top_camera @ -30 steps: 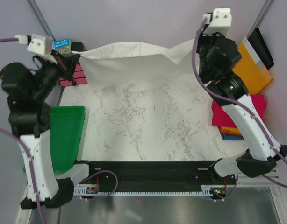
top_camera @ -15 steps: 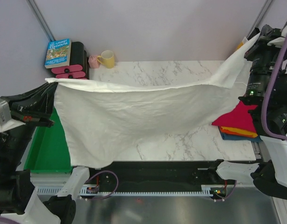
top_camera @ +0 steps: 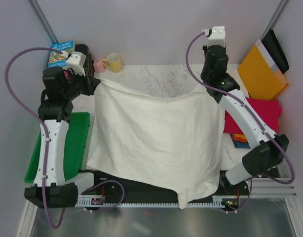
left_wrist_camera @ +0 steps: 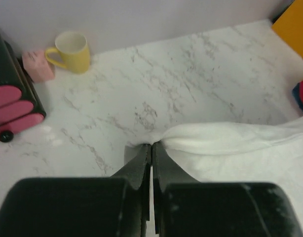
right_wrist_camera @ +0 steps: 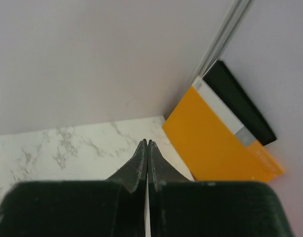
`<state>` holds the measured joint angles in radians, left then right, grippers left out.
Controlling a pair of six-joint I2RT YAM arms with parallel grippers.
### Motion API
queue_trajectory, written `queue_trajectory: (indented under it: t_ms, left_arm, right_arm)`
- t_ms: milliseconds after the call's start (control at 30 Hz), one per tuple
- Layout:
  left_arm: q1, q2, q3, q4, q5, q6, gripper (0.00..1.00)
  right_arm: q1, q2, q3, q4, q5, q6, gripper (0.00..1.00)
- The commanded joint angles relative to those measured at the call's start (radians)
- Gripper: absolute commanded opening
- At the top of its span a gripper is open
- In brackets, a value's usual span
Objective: Fold and stack the t-shirts
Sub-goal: Flatten out the tshirt
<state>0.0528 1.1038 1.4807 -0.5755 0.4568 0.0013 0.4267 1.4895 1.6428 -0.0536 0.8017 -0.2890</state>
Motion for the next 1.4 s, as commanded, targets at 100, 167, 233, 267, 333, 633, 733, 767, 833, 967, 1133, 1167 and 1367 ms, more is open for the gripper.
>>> queue_trajectory:
  t_ms: [100, 167, 233, 267, 333, 633, 733, 767, 833, 967, 1133, 1167, 1367]
  left_arm:
    - [-0.002, 0.091, -0.336, 0.291, 0.014, 0.12, 0.02]
    - [-0.002, 0.142, -0.424, 0.353, -0.004, 0.12, 0.02]
    - [-0.002, 0.189, -0.486, 0.394, -0.02, 0.132, 0.02]
    - [-0.002, 0.203, -0.502, 0.413, -0.03, 0.134, 0.02]
    - [-0.002, 0.249, -0.52, 0.447, -0.056, 0.144, 0.02]
    - [-0.002, 0.418, -0.465, 0.529, -0.121, 0.14, 0.02]
    - [-0.002, 0.475, -0.422, 0.548, -0.135, 0.12, 0.02]
    - [-0.002, 0.499, -0.412, 0.555, -0.139, 0.114, 0.02]
    - [-0.001, 0.522, -0.373, 0.568, -0.165, 0.106, 0.02]
    - [-0.002, 0.576, -0.295, 0.572, -0.205, 0.101, 0.02]
    - [-0.001, 0.64, -0.234, 0.571, -0.216, 0.088, 0.02]
    - [-0.001, 0.652, -0.211, 0.572, -0.221, 0.08, 0.02]
    - [-0.001, 0.717, -0.131, 0.572, -0.222, 0.057, 0.02]
  right_arm:
    - [-0.086, 0.221, -0.143, 0.119, -0.096, 0.203, 0.0]
    - [-0.089, 0.32, -0.135, 0.132, -0.095, 0.211, 0.0]
    - [-0.091, 0.415, -0.101, 0.135, -0.098, 0.217, 0.0]
    - [-0.091, 0.445, -0.068, 0.135, -0.102, 0.223, 0.0]
    - [-0.091, 0.521, -0.032, 0.129, -0.116, 0.228, 0.0]
    - [-0.088, 0.787, 0.29, 0.012, -0.17, 0.246, 0.0]
    - [-0.088, 0.83, 0.367, 0.006, -0.171, 0.251, 0.0]
    - [-0.088, 0.844, 0.4, 0.006, -0.173, 0.252, 0.0]
    - [-0.088, 0.853, 0.445, 0.006, -0.174, 0.261, 0.0]
    - [-0.088, 0.865, 0.491, 0.006, -0.185, 0.264, 0.0]
    - [-0.088, 0.858, 0.497, 0.012, -0.179, 0.254, 0.0]
    - [-0.088, 0.856, 0.497, 0.017, -0.179, 0.251, 0.0]
    - [-0.089, 0.839, 0.523, 0.037, -0.179, 0.231, 0.0]
